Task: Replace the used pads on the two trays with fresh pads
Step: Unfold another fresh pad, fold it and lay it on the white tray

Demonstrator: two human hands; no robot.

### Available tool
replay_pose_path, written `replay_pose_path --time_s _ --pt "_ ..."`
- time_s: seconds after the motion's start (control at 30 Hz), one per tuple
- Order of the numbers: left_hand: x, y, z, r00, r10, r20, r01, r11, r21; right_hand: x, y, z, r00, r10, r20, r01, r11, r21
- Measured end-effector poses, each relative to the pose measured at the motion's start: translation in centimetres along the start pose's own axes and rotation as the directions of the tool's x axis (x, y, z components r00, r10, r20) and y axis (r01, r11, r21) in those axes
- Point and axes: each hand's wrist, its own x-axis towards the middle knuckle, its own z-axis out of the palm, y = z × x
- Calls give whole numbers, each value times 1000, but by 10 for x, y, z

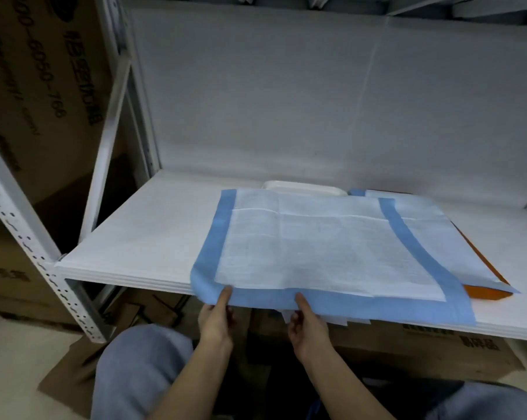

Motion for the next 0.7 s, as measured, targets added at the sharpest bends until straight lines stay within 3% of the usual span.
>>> replay_pose_path --time_s 0.13,0.23,0.3,0.37,0.4,0.43,0.5,0.53,0.63,0.7 --pt "-1 13 -11 1000 0 -2 0 995 -101 1 -1 0 998 -59 -34 59 998 2" --pt "-2 22 -19 996 63 -68 -66 997 -38 -3 3 1 998 -41 -40 40 999 -15" --pt "-2 27 -20 995 81 -54 -81 997 -7 -14 12 4 1000 7 4 -6 984 -176" --pt "-2 31 -19 998 65 -8 -65 998 11 -28 24 9 992 -18 122 68 906 -418" --pt "-3 33 -19 999 36 19 -37 999 7 -34 31 13 970 -94 224 205 812 -547" --pt "-3 36 -20 999 -3 52 4 1000 -11 -39 38 18 911 -198 363 400 641 -655" --pt "-5 41 -23 987 -84 135 97 991 -94 -40 46 27 701 -328 633 696 121 -708" --pt "-7 43 -25 977 -115 179 141 980 -143 -38 45 35 602 -355 715 744 -76 -664" --pt "-6 48 -34 960 -151 236 209 948 -240 -22 46 58 282 -363 888 781 -452 -432" --pt "-5 49 -39 955 -153 254 219 941 -257 -1 55 67 195 -225 955 730 -617 -295"
